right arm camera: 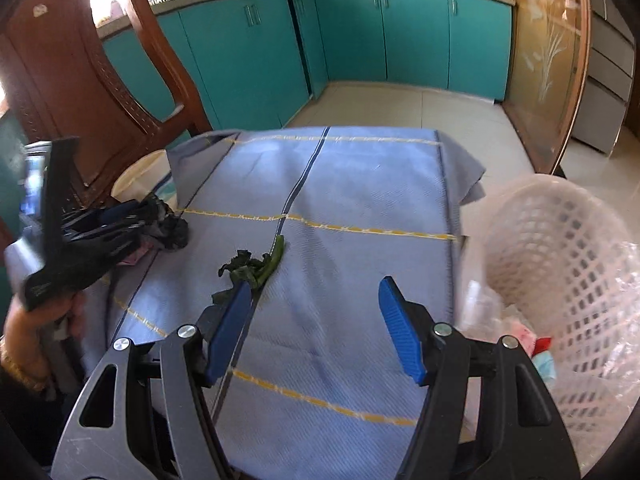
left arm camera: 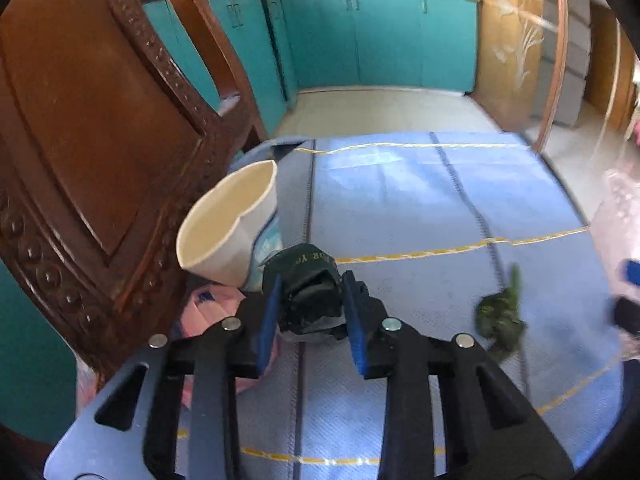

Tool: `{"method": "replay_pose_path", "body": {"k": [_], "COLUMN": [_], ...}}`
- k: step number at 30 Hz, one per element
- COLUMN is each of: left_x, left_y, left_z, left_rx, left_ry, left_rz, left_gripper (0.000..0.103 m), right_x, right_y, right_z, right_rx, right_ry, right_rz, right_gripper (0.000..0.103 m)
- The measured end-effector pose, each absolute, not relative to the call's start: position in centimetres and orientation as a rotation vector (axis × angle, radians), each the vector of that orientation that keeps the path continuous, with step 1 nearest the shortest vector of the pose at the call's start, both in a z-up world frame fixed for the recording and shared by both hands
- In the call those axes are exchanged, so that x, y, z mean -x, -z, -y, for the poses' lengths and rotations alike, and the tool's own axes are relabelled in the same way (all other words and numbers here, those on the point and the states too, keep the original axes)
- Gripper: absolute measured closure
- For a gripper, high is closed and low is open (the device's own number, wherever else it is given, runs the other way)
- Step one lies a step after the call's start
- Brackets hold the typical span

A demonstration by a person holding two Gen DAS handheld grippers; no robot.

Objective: Collect trash
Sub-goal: 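Grasp the dark green bag with the left gripper while the right grasps green leaves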

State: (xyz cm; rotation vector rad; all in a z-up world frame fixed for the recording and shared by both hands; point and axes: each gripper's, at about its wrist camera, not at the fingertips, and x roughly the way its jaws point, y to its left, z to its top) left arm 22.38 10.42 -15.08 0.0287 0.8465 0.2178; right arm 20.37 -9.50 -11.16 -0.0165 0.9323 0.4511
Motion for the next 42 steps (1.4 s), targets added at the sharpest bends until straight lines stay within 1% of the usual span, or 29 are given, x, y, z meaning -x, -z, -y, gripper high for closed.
{"method": "replay_pose_path", "body": {"k": [6, 8, 10, 11, 12, 14, 15, 16, 19, 29, 36, 38, 40, 42], "left_x": [-18.0, -16.5, -15.3, -15.0, -14.5, -14.1, -13.9, -13.8, -13.7, -14.6, -15.3, -15.5, -15.5, -15.5], "left_y": [14.0, 13.9, 13.9, 13.9, 13.9, 14.1, 14.1, 14.1, 14.0, 13.7, 14.7, 14.7, 14.8, 14.9], "left_z": [-9.6, -9.4, -9.4, -9.5, -9.5, -9.4, -9.3, -9.4, -9.3, -6.3, -4.4, -4.2, -4.2, -4.3], "left_rx": [0.064, 0.067, 0.07, 0.075, 0.082, 0.09, 0.099, 0.105, 0.111, 0.099, 0.049, 0.036, 0.035, 0.035], "left_ry": [-0.099, -0.074, -0.069, -0.067, -0.062, -0.054, -0.043, -0.039, -0.028, 0.076, 0.088, 0.08, 0.078, 0.078], "left_rz": [-0.824, -0.824, -0.83, -0.835, -0.84, -0.842, -0.844, -0.844, -0.84, -0.831, -0.848, -0.846, -0.85, -0.858], "left_gripper": [0.073, 0.073, 0.073, 0.073, 0.073, 0.073, 0.073, 0.073, 0.073, 0.073, 0.071, 0.07, 0.067, 0.062], "right_x": [-22.6, -22.8, -22.8, -22.7, -22.5, -22.0, -21.9, -21.8, -21.8, -19.9, -19.3, -19.3, -19.4, -19.5], "right_y": [14.0, 14.5, 15.2, 15.6, 15.9, 16.1, 16.0, 15.9, 15.4, 12.1, 13.4, 13.8, 14.0, 14.1], "right_z": [4.5, 3.1, 1.6, 0.7, 0.0, -0.7, -0.7, -0.6, 0.5, 7.2, 9.0, 9.3, 9.5, 9.7], "right_rx": [0.028, 0.065, 0.116, 0.148, 0.182, 0.241, 0.248, 0.244, 0.188, 0.137, 0.118, 0.107, 0.098, 0.096], "right_ry": [-0.492, -0.492, -0.499, -0.508, -0.512, -0.491, -0.489, -0.491, -0.512, -0.429, -0.432, -0.418, -0.398, -0.389], "right_rz": [-1.008, -1.014, -1.023, -1.03, -1.035, -1.006, -0.997, -0.993, -1.007, -0.943, -0.995, -1.003, -1.003, -1.004], "right_gripper": [0.038, 0.04, 0.05, 0.053, 0.06, 0.061, 0.068, 0.079, 0.093, 0.093, 0.093, 0.086, 0.068, 0.059]}}
